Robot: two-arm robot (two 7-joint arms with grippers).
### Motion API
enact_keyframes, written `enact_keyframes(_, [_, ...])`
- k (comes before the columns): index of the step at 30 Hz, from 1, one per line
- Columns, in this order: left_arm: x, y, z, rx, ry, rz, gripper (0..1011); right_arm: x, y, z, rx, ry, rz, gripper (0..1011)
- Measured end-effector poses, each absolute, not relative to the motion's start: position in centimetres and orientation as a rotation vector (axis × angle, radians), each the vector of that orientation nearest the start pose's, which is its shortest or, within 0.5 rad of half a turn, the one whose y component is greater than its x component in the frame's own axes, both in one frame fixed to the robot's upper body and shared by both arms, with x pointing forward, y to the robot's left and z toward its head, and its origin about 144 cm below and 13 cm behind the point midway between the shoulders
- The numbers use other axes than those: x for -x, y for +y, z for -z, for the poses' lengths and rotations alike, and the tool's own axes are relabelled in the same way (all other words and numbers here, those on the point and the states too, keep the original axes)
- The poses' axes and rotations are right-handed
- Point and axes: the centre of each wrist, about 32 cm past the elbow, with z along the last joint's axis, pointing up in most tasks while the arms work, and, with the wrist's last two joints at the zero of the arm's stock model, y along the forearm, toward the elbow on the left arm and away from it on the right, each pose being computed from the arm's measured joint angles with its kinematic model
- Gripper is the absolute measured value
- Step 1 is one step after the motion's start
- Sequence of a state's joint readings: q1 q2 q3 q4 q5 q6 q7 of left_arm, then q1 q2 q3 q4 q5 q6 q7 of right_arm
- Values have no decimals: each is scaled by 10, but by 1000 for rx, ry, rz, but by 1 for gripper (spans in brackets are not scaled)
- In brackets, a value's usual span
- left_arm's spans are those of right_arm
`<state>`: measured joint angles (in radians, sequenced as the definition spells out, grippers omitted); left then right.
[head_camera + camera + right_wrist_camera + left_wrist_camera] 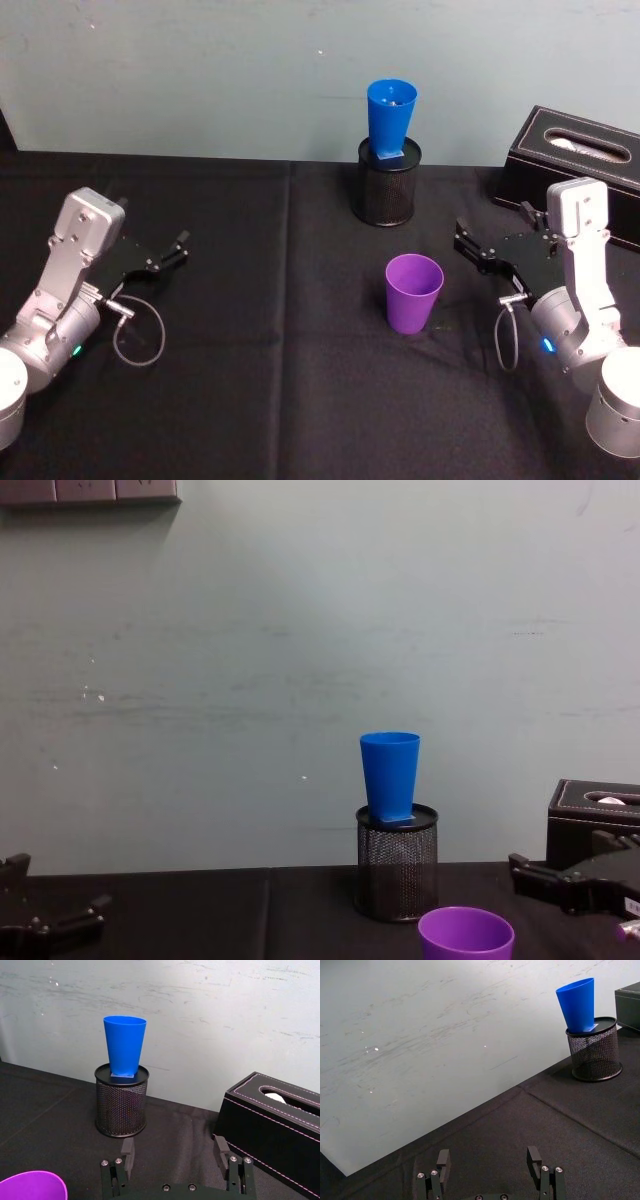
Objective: Pick up one cup with a gripper and tap it against the other cup.
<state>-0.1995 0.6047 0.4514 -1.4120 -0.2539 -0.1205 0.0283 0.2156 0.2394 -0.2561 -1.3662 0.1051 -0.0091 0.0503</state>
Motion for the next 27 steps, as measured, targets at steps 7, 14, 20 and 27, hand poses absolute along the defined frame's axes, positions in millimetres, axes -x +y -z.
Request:
enact_keyframes(7, [-489, 310, -1140, -304, -285, -1248, 1004, -513, -235, -1144, 156, -117, 1318, 1003])
enact_keyframes(14, [-489, 310, -1140, -304, -285, -1248, 1005, -513, -235, -1144, 155, -116, 1317, 1003])
enact_keyframes(20, [-489, 310, -1140, -304, -285, -1248, 1005, -513, -235, -1144, 155, -116, 1317, 1003])
enact_keyframes(27, [-489, 310, -1140, -304, -285, -1248, 1004, -513, -235, -1144, 155, -116, 1317, 1003])
